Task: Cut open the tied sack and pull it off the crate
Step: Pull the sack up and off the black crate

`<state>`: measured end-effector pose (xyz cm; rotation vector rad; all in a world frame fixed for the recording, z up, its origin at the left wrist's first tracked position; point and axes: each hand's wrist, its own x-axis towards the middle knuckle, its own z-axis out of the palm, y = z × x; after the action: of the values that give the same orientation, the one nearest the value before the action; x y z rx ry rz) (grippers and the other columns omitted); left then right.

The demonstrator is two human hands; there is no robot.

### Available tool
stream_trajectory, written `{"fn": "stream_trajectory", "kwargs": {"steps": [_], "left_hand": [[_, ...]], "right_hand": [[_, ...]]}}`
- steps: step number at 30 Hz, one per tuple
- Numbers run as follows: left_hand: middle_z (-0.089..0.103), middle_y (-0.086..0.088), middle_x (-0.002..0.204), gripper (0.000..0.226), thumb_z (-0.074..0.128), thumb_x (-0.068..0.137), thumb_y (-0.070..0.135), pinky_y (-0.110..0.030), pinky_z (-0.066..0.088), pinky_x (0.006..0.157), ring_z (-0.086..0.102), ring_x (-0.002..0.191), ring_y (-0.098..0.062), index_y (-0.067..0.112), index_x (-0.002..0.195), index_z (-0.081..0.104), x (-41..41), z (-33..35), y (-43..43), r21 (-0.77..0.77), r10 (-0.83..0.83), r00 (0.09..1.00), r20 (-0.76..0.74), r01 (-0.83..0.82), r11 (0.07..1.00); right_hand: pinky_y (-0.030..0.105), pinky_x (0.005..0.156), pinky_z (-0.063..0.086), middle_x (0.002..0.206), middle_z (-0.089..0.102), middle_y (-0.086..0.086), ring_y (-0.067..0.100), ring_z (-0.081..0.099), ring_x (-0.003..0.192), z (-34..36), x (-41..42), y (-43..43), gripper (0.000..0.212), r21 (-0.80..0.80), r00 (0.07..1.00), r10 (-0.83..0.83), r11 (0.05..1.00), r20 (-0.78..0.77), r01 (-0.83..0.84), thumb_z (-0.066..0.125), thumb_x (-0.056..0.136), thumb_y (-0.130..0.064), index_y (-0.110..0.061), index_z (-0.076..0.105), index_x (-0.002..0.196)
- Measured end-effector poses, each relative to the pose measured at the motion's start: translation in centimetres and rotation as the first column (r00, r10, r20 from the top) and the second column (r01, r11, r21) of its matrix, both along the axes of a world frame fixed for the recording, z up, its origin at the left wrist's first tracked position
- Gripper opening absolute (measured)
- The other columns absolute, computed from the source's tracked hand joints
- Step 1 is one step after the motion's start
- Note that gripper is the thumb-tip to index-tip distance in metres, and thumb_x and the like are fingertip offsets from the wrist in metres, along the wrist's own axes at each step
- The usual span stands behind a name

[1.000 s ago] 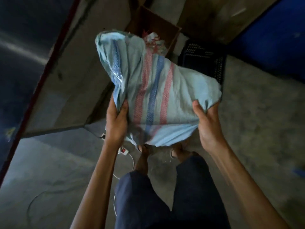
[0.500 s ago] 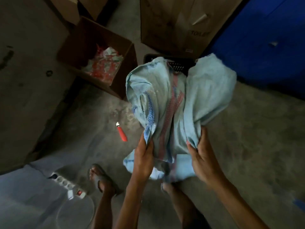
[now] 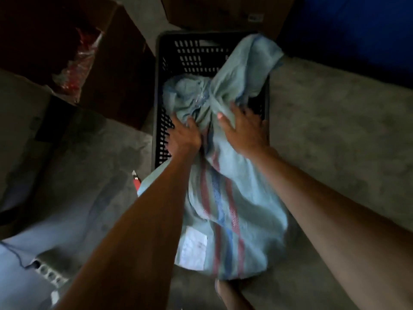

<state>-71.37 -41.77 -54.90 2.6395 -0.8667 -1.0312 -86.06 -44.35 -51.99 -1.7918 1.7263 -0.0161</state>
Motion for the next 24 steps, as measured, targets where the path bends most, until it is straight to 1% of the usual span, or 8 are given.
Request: {"fn": "stream_trajectory", "kwargs": {"steps": [2, 4, 7, 9, 13, 17, 20, 24], "left_hand": [[0.046, -0.022, 0.149, 0.059, 0.029, 0.102, 0.042, -0.045, 0.034, 0.113, 0.045, 0.137, -0.037, 0.016, 0.155, 0.03, 0.3, -1.1, 1.1, -0.151, -0.142, 0.97, 0.196, 0.173, 0.973], [0.047, -0.02, 0.15, 0.055, 0.027, 0.103, 0.037, -0.043, 0.033, 0.116, 0.044, 0.139, -0.034, 0.013, 0.15, 0.041, 0.8, -2.5, 3.7, -0.155, -0.437, 0.853, 0.287, 0.491, 0.857], [0.052, -0.018, 0.146, 0.05, 0.023, 0.107, 0.039, -0.045, 0.037, 0.113, 0.049, 0.134, -0.034, 0.017, 0.144, 0.048, 2.7, -5.9, 8.2, 0.213, -0.74, 0.672, -0.006, 0.724, 0.656], [0.05, -0.018, 0.149, 0.054, 0.017, 0.106, 0.045, -0.047, 0.038, 0.112, 0.049, 0.135, -0.037, 0.023, 0.149, 0.043, 3.3, -7.0, 9.4, 0.392, -0.756, 0.63, -0.179, 0.75, 0.532], [0.063, -0.025, 0.128, 0.049, 0.026, 0.106, 0.041, -0.044, 0.039, 0.106, 0.057, 0.122, -0.04, 0.013, 0.135, 0.055, 3.4, -5.6, 9.4, 0.197, -0.699, 0.714, 0.03, 0.682, 0.705], [0.062, -0.018, 0.125, 0.039, 0.049, 0.094, 0.025, -0.043, 0.039, 0.103, 0.055, 0.116, -0.037, 0.007, 0.128, 0.059, 4.1, -1.7, 14.2, -0.148, -0.683, 0.678, 0.272, 0.731, 0.666], [0.05, -0.017, 0.144, 0.052, 0.059, 0.089, 0.018, -0.046, 0.035, 0.113, 0.044, 0.135, -0.034, 0.01, 0.139, 0.05, 4.6, 2.0, 20.4, -0.168, -0.513, 0.802, 0.307, 0.576, 0.8], [0.056, -0.02, 0.13, 0.059, 0.065, 0.078, 0.013, -0.051, 0.043, 0.099, 0.049, 0.121, -0.04, 0.007, 0.135, 0.05, 6.2, 5.2, 29.5, -0.054, -0.317, 0.917, 0.242, 0.339, 0.939]], "right_hand": [[0.052, 0.113, 0.033, 0.16, 0.029, 0.018, 0.04, 0.04, 0.139, -2.1, -1.1, 1.7, 0.073, -0.197, 0.999, -0.038, 0.98, -0.011, 0.035, 0.029, 0.095, -0.059, -0.02, 0.029, 0.156], [0.048, 0.114, 0.034, 0.164, 0.022, 0.016, 0.036, 0.035, 0.144, -4.6, -2.2, 4.1, 0.067, -0.191, 0.991, 0.132, 0.973, -0.004, -0.13, 0.036, 0.097, -0.045, -0.025, 0.02, 0.159], [0.043, 0.108, 0.042, 0.155, 0.042, 0.012, 0.032, 0.049, 0.136, -8.2, -3.4, 7.3, 0.051, 0.3, 0.871, 0.488, 0.841, -0.061, -0.45, 0.027, 0.103, -0.043, -0.038, 0.026, 0.154], [0.041, 0.105, 0.044, 0.146, 0.053, 0.013, 0.033, 0.056, 0.128, -9.2, -3.6, 8.0, 0.049, 0.542, 0.887, 0.453, 0.77, -0.091, -0.337, 0.021, 0.104, -0.05, -0.033, 0.047, 0.141], [0.04, 0.103, 0.047, 0.137, 0.061, 0.014, 0.034, 0.06, 0.123, -8.6, -3.3, 8.5, 0.063, 0.255, 0.98, 0.182, 0.954, -0.082, -0.156, 0.022, 0.093, -0.053, -0.021, 0.062, 0.131], [0.046, 0.111, 0.039, 0.147, 0.049, 0.021, 0.038, 0.048, 0.133, -4.0, -4.7, 13.0, 0.05, -0.094, 0.978, 0.188, 0.976, -0.089, -0.196, 0.04, 0.095, -0.034, -0.006, 0.06, 0.132], [0.045, 0.112, 0.035, 0.155, 0.033, 0.021, 0.038, 0.038, 0.139, 0.6, -6.7, 18.5, 0.046, -0.195, 0.988, 0.091, 0.974, -0.123, -0.114, 0.055, 0.091, -0.026, -0.01, 0.055, 0.135], [0.047, 0.106, 0.038, 0.136, 0.049, 0.021, 0.039, 0.046, 0.124, 3.7, -9.1, 27.5, 0.048, -0.203, 0.977, -0.111, 0.976, -0.18, 0.074, 0.06, 0.086, -0.024, -0.006, 0.056, 0.131]]}}
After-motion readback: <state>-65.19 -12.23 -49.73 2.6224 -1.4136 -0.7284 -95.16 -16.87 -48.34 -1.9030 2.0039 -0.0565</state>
